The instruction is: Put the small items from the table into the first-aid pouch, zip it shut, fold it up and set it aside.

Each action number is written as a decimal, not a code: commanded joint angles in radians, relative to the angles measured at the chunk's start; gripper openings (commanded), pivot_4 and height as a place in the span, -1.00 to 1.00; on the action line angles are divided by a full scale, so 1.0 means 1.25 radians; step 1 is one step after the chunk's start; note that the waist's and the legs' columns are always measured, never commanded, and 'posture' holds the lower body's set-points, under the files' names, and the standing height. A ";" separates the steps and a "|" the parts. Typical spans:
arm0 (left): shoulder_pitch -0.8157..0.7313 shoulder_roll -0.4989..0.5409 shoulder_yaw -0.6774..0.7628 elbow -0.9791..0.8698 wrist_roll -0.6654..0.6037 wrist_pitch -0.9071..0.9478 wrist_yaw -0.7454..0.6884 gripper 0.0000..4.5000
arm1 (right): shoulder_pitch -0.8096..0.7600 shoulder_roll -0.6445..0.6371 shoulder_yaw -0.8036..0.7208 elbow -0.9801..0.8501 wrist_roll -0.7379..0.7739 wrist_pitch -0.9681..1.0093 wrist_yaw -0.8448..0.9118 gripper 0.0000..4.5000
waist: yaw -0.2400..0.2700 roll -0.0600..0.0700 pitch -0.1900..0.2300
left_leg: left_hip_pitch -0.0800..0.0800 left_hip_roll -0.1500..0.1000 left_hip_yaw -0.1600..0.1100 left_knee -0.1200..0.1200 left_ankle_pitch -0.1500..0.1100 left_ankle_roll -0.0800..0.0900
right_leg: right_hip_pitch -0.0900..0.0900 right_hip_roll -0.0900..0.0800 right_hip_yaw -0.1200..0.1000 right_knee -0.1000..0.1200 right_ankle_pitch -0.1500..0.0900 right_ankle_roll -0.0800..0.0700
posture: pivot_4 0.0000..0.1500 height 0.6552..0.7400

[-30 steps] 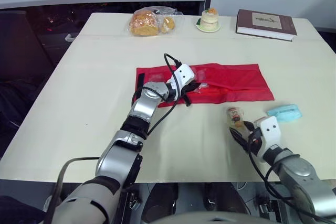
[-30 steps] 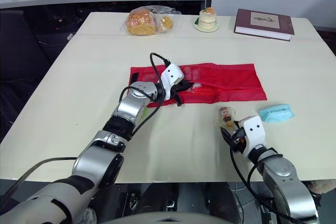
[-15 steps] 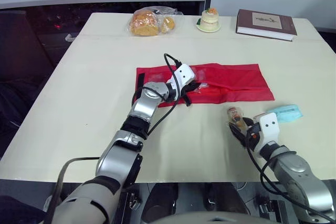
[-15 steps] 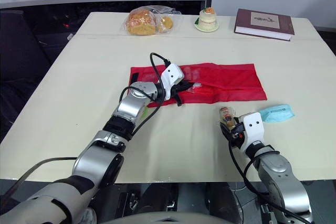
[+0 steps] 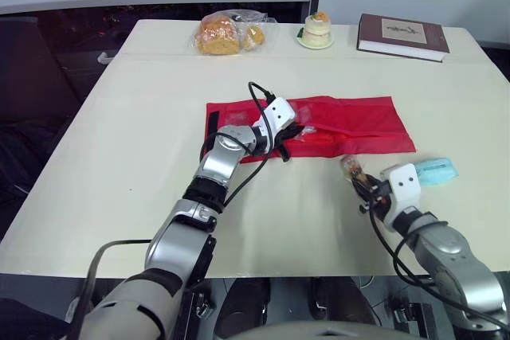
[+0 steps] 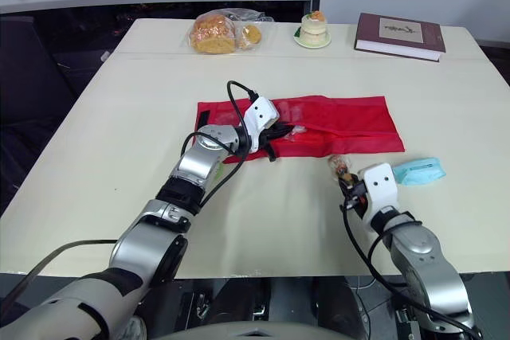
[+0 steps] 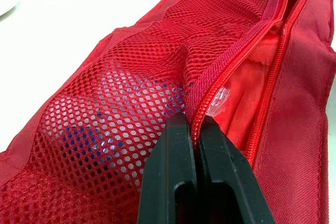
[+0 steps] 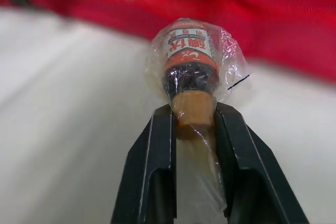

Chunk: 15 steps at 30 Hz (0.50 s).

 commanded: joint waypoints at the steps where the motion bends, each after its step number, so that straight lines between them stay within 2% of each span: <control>1: 0.013 0.001 0.002 -0.060 -0.012 0.010 -0.007 -1.00 | -0.039 0.019 0.021 0.008 -0.017 -0.006 -0.018 -0.83 | 0.000 0.000 0.000 | 0.000 0.000 0.000 0.000 0.000 0.000 | 0.000 0.000 0.000 0.000 0.000 0.000 | 1.00 0.74; 9: 0.032 -0.006 -0.012 -0.116 -0.018 0.036 -0.029 -1.00 | -0.154 0.085 0.036 0.178 -0.065 -0.015 -0.071 -0.83 | 0.000 0.000 0.000 | 0.000 0.000 0.000 0.000 0.000 0.000 | 0.000 0.000 0.000 0.000 0.000 0.000 | 1.00 0.74; 15: 0.043 -0.007 -0.020 -0.139 -0.017 0.046 -0.039 -1.00 | -0.196 0.130 0.024 0.235 -0.076 -0.028 -0.097 -0.83 | -0.001 0.000 0.000 | 0.000 0.000 0.000 0.000 0.000 0.000 | 0.000 0.000 0.000 0.000 0.000 0.000 | 1.00 0.74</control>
